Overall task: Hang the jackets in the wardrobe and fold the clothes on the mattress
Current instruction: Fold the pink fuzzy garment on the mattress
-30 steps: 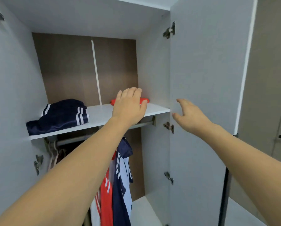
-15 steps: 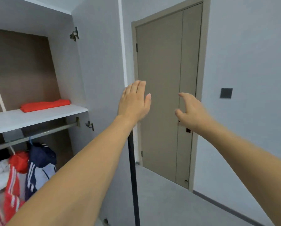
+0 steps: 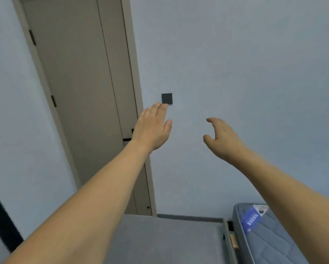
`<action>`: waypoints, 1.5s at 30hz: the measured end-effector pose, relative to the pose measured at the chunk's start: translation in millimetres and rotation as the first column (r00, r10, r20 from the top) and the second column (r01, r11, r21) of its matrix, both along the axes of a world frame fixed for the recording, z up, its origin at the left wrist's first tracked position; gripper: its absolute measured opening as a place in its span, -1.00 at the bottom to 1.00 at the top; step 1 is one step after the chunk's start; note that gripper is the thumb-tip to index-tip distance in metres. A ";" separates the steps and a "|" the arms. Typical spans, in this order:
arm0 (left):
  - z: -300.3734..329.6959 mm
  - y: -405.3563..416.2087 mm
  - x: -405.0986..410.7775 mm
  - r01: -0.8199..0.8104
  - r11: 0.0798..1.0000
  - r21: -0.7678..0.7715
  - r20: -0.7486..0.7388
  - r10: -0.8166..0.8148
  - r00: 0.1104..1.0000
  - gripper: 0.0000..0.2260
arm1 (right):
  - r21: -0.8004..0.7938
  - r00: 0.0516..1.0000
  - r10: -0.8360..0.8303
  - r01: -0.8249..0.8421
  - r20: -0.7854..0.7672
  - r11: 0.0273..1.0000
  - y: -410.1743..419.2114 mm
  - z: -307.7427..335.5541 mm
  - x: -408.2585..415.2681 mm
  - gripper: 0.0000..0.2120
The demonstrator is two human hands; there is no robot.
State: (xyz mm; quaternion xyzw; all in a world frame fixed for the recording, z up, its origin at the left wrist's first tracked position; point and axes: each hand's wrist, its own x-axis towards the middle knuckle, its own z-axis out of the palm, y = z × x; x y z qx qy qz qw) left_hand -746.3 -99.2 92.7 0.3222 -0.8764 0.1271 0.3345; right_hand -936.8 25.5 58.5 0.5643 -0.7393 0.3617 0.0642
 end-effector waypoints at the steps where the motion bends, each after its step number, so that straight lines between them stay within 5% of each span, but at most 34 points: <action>1: -6.4 -10.2 -22.9 0.041 0.999 0.016 0.002 -0.041 0.999 -0.54 | 0.008 0.999 -0.036 0.036 0.005 0.999 -2.8 -4.9 -17.3 -0.45; 13: -95.6 -1.2 -336.8 0.549 0.811 0.200 0.077 -0.572 0.817 -0.54 | 0.207 0.855 -0.509 0.482 0.097 0.851 81.2 -86.7 -231.7 -0.47; 29: -246.5 63.2 -672.1 0.709 0.588 0.390 0.291 -0.809 0.511 -0.54 | 0.393 0.480 -0.815 0.716 0.323 0.577 202.6 -255.5 -480.8 -0.49; 33: -345.4 49.3 -764.1 0.584 0.629 0.513 0.399 -0.777 0.487 -0.53 | 0.496 0.301 -0.897 0.753 0.324 0.432 216.4 -333.4 -551.1 -0.47; 36: -433.8 56.4 -830.4 0.524 0.630 0.573 0.515 -0.774 0.367 -0.49 | 0.591 0.186 -0.935 0.733 0.304 0.338 222.1 -410.5 -608.6 -0.48; 42: -609.1 103.5 -961.5 0.607 0.552 0.572 0.602 -0.785 0.147 -0.44 | 0.742 0.012 -0.968 0.640 0.250 0.200 215.6 -613.1 -719.9 -0.30; 45: -676.0 122.6 -1037.2 0.624 0.539 0.566 0.590 -0.793 0.150 -0.42 | 0.829 -0.046 -0.974 0.535 0.220 0.162 227.2 -719.3 -769.9 -0.26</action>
